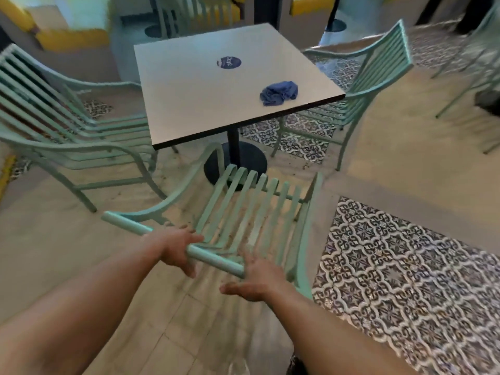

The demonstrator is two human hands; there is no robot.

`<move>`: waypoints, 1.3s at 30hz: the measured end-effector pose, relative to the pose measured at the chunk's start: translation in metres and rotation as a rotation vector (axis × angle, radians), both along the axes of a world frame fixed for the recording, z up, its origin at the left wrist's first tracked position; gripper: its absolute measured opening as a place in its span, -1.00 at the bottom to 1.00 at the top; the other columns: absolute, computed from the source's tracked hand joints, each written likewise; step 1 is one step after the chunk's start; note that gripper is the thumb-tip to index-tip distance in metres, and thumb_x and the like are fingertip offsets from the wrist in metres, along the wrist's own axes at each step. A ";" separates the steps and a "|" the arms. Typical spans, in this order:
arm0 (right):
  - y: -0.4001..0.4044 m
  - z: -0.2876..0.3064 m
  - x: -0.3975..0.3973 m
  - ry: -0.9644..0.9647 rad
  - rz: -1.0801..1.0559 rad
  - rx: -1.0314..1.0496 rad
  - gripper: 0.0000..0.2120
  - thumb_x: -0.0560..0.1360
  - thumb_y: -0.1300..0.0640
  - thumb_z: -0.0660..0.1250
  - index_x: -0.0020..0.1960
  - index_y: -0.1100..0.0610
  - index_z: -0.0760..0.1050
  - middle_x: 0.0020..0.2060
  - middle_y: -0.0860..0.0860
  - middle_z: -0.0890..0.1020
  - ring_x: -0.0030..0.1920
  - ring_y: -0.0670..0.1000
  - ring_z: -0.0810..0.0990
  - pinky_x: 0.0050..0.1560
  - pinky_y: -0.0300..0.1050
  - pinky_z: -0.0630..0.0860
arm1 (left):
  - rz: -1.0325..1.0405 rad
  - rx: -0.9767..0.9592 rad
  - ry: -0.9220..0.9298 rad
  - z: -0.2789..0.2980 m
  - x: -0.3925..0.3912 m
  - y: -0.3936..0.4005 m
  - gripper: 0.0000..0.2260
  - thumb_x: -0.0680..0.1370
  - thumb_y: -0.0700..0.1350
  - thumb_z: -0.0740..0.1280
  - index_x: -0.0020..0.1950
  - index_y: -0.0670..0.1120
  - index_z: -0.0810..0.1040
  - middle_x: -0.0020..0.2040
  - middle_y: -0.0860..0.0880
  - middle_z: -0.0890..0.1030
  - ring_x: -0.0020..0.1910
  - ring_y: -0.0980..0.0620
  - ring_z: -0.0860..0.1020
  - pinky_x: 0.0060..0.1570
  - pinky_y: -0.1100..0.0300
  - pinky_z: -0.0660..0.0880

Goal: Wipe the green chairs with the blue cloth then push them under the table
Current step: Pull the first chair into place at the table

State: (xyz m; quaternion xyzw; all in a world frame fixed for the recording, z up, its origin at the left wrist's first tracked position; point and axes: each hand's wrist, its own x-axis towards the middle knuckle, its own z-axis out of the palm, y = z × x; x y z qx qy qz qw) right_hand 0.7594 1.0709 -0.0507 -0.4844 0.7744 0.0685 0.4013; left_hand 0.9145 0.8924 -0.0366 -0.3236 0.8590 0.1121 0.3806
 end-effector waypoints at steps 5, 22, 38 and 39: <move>0.002 0.008 0.007 0.143 -0.058 -0.116 -0.69 0.48 0.08 0.31 0.21 0.06 0.49 0.03 0.05 0.59 0.04 0.11 0.58 -0.01 -0.04 0.49 | -0.076 -0.133 0.170 -0.002 0.004 0.010 -0.58 0.41 0.41 0.23 0.20 0.31 0.51 0.13 0.18 0.61 0.07 0.09 0.57 0.01 0.09 0.50; 0.072 0.002 -0.103 0.251 0.227 -0.076 -0.73 0.40 0.05 0.32 0.09 0.02 0.55 -0.06 0.02 0.62 -0.02 0.08 0.60 -0.01 -0.10 0.51 | 0.180 -0.148 0.225 -0.015 -0.056 0.144 -0.55 0.46 0.40 0.23 0.19 0.19 0.61 -0.10 0.09 0.58 -0.11 0.05 0.55 -0.05 0.10 0.48; 0.091 0.007 -0.234 0.228 0.488 -0.139 -0.68 0.38 0.03 0.29 0.12 -0.03 0.55 -0.13 -0.03 0.60 -0.09 0.05 0.59 -0.05 -0.09 0.53 | 0.467 -0.238 0.247 -0.014 -0.132 0.214 -0.55 0.39 0.44 0.25 0.07 0.18 0.63 -0.11 0.10 0.64 -0.04 0.04 0.61 -0.14 0.13 0.46; 0.090 0.005 -0.229 0.206 0.499 -0.167 -0.67 0.37 0.02 0.29 0.13 -0.03 0.53 -0.13 -0.03 0.60 -0.08 0.06 0.59 -0.05 -0.09 0.52 | 0.466 -0.254 0.243 -0.015 -0.129 0.213 -0.53 0.39 0.46 0.23 0.07 0.19 0.62 -0.11 0.10 0.64 -0.04 0.04 0.61 -0.13 0.11 0.47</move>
